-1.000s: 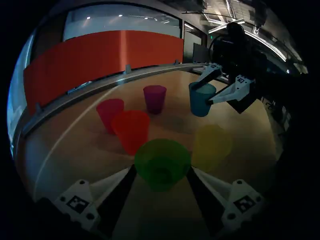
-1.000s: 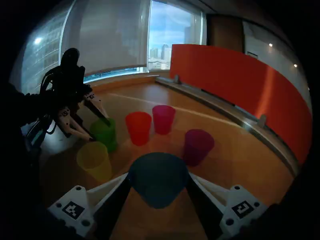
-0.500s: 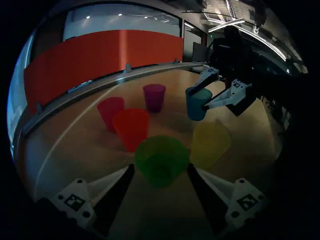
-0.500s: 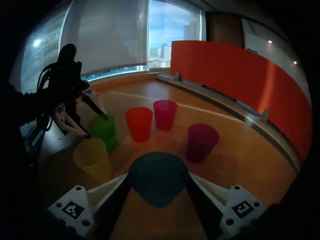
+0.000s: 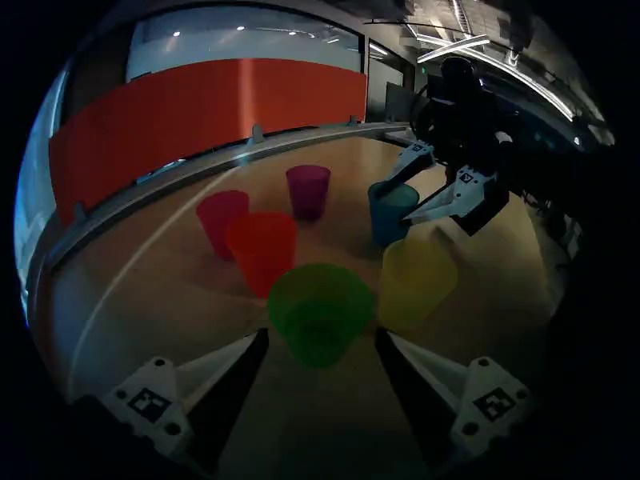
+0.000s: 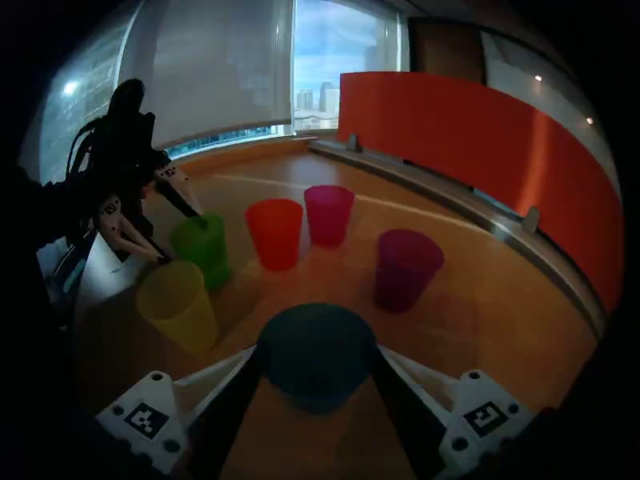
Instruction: Pour water
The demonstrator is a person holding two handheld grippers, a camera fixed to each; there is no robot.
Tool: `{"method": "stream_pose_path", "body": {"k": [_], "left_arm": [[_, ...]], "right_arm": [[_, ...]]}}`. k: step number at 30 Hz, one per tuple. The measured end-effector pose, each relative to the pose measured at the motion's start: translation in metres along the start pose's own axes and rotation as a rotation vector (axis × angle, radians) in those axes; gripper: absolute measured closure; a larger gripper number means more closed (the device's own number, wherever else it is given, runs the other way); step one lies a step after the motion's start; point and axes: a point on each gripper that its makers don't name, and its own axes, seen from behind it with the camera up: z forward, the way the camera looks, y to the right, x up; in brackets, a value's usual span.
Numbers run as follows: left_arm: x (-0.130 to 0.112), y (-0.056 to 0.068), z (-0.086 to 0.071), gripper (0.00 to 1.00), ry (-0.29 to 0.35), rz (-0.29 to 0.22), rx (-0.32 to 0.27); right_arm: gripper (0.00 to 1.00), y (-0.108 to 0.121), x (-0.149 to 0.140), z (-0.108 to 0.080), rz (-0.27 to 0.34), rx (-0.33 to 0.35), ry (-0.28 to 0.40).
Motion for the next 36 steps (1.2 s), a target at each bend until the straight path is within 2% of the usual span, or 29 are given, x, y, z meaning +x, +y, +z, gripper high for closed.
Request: {"method": "stream_pose_path", "body": {"k": [12,17,21,30,36], "left_arm": [[-0.004,0.002,-0.001,0.01,-0.003,0.011,0.007],[-0.003,0.001,-0.004,0.01,-0.003,0.01,0.012],[-0.004,0.001,-0.007,0.01,-0.003,0.006,0.016],[-0.009,-0.001,-0.022,0.01,0.005,0.002,0.06],[-0.011,-0.008,-0.039,0.01,0.029,-0.011,0.113]], "right_arm": [[0.08,-0.001,-0.009,0.002,-0.008,-0.008,-0.015],[0.0,-0.002,-0.012,-0.002,-0.003,-0.01,-0.022],[0.0,-0.003,-0.014,-0.006,0.001,-0.016,-0.02],[0.0,-0.007,-0.014,-0.028,0.01,-0.041,0.001],[0.0,-0.009,-0.018,-0.05,0.03,-0.068,0.022]]}}
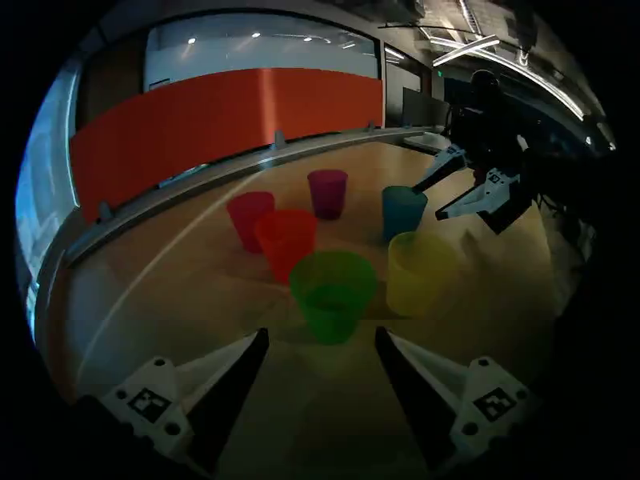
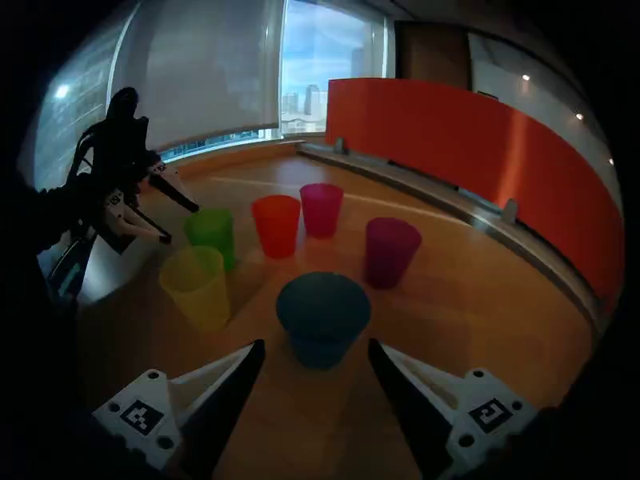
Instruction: Pour water
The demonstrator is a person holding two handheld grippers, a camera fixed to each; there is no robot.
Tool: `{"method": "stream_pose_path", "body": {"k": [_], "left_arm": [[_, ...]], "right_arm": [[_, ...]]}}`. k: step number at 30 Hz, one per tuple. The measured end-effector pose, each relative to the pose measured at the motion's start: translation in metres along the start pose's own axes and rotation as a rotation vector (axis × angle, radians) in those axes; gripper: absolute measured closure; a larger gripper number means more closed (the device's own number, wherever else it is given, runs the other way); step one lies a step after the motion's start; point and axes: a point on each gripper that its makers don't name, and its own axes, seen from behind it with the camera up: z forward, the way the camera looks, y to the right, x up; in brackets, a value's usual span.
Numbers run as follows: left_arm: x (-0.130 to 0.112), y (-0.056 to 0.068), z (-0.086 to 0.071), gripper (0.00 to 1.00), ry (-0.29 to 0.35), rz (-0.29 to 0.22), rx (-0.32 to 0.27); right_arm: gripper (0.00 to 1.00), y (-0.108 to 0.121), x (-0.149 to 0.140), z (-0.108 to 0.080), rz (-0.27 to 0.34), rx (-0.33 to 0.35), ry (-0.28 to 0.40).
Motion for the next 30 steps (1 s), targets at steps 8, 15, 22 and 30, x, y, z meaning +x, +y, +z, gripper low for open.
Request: {"method": "stream_pose_path", "body": {"k": [8,15,22,30], "left_arm": [[0.002,-0.013,-0.023,0.01,0.047,-0.041,0.057],[0.008,-0.028,-0.04,0.01,0.099,-0.073,0.116],[0.023,-0.046,-0.057,0.01,0.193,-0.113,0.212],[0.044,-0.056,-0.072,0.01,0.286,-0.116,0.304]], "right_arm": [[0.0,-0.002,-0.006,-0.028,0.023,-0.036,0.024],[0.0,-0.002,-0.002,-0.042,0.031,-0.07,0.052],[0.0,0.006,0.015,-0.057,0.082,-0.13,0.13],[0.0,0.024,0.035,-0.08,0.138,-0.22,0.222]]}}
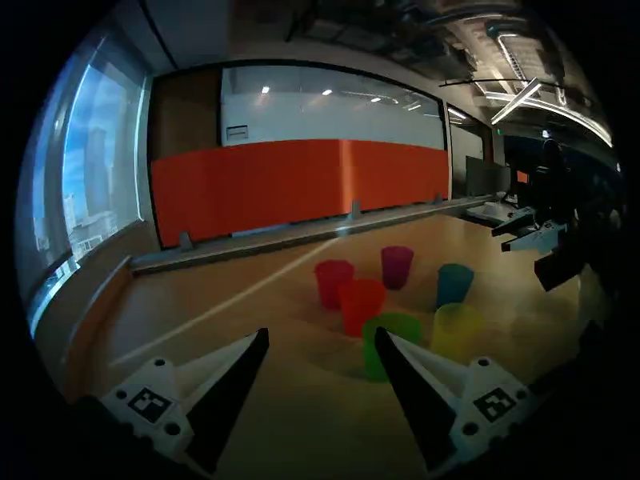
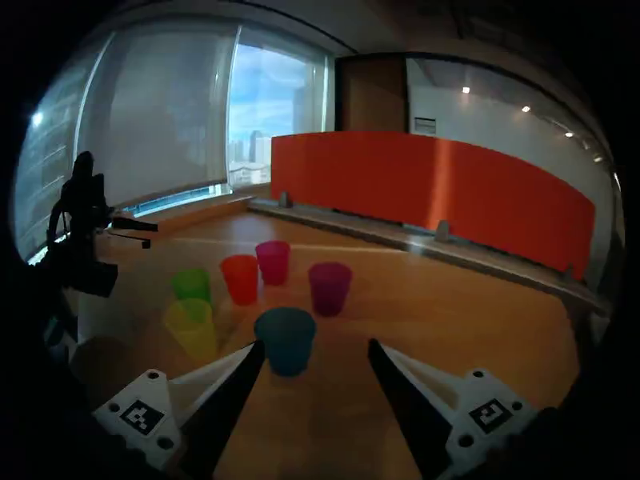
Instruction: Pour water
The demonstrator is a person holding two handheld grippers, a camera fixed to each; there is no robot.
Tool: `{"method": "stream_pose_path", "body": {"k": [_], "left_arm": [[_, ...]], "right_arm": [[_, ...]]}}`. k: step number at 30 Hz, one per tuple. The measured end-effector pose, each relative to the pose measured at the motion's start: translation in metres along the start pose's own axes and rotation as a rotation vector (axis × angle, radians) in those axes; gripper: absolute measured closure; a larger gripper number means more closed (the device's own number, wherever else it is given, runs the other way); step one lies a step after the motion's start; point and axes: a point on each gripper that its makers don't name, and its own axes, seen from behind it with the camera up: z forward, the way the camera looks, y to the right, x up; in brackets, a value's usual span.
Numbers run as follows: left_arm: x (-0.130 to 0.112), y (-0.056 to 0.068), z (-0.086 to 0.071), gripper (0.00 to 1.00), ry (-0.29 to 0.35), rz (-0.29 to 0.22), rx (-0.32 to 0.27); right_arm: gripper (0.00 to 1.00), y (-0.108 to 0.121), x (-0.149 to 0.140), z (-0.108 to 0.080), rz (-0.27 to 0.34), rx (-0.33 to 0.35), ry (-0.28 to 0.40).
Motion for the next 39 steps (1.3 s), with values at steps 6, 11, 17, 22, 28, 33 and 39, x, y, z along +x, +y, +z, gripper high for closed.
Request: {"method": "stream_pose_path", "body": {"k": [6,11,17,22,28,33,39], "left_arm": [[0.008,0.005,0.002,0.01,0.037,0.007,0.019],[0.016,0.009,0.001,0.01,0.082,-0.028,0.037],[0.028,0.001,-0.005,0.01,0.134,-0.076,0.088],[0.041,-0.006,-0.01,0.02,0.18,-0.093,0.139],[0.053,-0.008,-0.012,0.02,0.222,-0.1,0.188],[0.06,-0.004,-0.014,0.02,0.256,-0.106,0.212],[0.059,-0.002,-0.008,0.02,0.259,-0.096,0.239]], "right_arm": [[0.01,0.021,0.015,-0.007,0.046,-0.087,0.065],[0.0,0.04,0.024,-0.014,0.06,-0.192,0.117],[0.0,0.061,0.032,-0.027,0.069,-0.304,0.188],[0.01,0.075,0.038,-0.038,0.086,-0.393,0.247],[0.01,0.087,0.04,-0.047,0.089,-0.477,0.285],[0.0,0.098,0.035,-0.054,0.092,-0.539,0.294],[0.01,0.107,0.034,-0.062,0.109,-0.583,0.31]]}}
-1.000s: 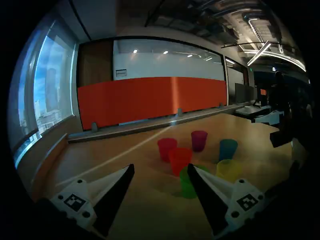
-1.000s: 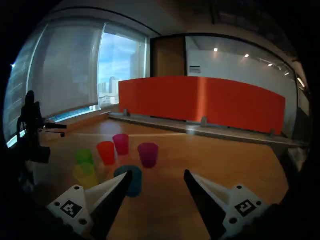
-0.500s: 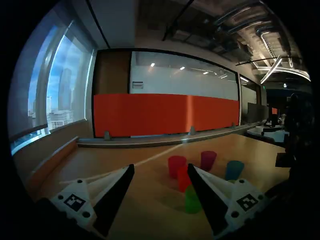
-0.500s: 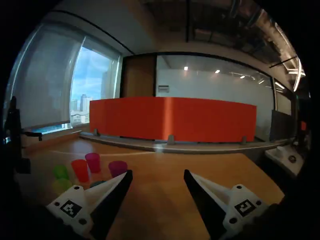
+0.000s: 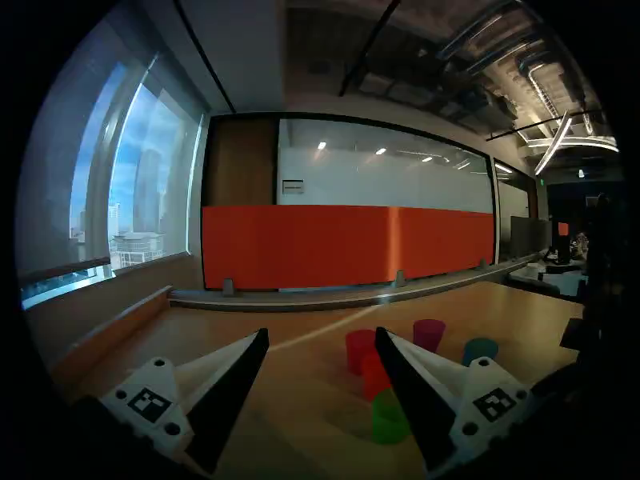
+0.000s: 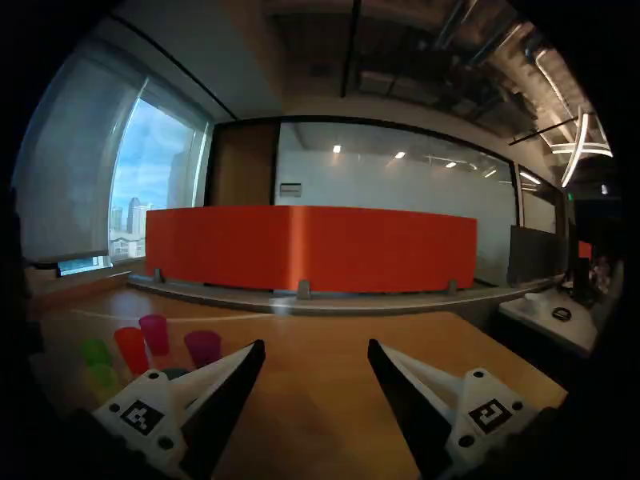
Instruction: Pour water
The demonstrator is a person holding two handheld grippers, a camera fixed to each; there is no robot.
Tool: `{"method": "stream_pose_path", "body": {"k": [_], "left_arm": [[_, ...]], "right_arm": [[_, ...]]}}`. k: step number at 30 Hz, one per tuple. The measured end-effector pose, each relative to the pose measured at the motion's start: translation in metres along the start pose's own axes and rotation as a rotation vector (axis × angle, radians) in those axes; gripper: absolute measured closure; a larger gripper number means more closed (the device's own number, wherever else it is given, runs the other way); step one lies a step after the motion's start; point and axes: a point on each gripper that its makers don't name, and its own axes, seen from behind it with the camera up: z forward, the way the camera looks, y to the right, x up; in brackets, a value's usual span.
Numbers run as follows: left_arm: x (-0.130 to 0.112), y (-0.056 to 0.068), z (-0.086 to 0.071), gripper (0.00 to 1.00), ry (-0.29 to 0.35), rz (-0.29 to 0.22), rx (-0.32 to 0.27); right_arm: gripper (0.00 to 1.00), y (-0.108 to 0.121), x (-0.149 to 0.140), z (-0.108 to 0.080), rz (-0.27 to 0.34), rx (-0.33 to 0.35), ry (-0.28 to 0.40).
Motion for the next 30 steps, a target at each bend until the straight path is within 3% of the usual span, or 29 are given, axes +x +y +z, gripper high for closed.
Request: {"method": "stream_pose_path", "body": {"k": [6,18,24,30], "left_arm": [[0.001,0.003,0.003,0.02,0.01,-0.004,0.004],[0.005,-0.015,0.002,0.02,0.062,0.031,0.102],[-0.005,-0.011,0.002,0.02,0.085,0.028,0.106],[-0.021,-0.011,0.003,0.02,0.066,0.025,0.111]], "right_arm": [[0.0,0.01,0.004,-0.002,0.019,-0.026,-0.003],[0.01,0.015,0.032,-0.007,0.017,-0.025,0.052],[0.01,0.015,0.042,-0.006,0.077,-0.034,0.071],[0.0,0.018,0.047,-0.009,0.074,-0.056,0.103]]}}
